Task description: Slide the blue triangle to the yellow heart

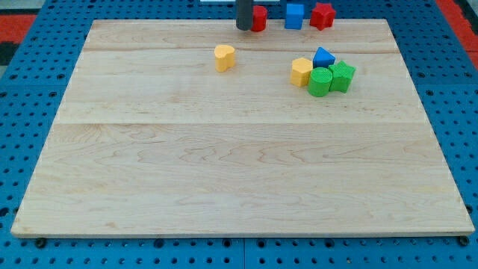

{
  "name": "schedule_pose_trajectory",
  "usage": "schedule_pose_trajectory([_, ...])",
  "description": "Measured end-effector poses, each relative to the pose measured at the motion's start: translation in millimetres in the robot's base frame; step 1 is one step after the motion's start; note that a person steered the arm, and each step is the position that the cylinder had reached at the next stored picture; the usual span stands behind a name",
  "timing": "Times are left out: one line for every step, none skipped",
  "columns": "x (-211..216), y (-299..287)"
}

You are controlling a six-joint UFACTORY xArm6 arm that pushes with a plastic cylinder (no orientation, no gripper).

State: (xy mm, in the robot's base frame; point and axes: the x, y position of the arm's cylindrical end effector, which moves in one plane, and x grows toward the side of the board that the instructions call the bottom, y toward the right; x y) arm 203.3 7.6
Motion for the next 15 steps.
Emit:
schedule_pose_trajectory([-1,0])
schedule_pose_trajectory([12,0])
schedule_pose_trajectory([51,31])
schedule_pose_trajectory([60,112])
schedule_pose_trajectory([56,168])
schedule_pose_trajectory([84,176])
schedule_pose_trajectory([106,167])
schedule_pose_trajectory([104,131])
schedule_pose_trajectory([98,114])
schedule_pose_trajectory([109,96])
schedule_pose_trajectory([121,63])
schedule_pose_trajectory([129,29])
schedule_pose_trajectory([128,4])
schedule_pose_trajectory([122,4])
schedule_pose_trajectory([113,-1])
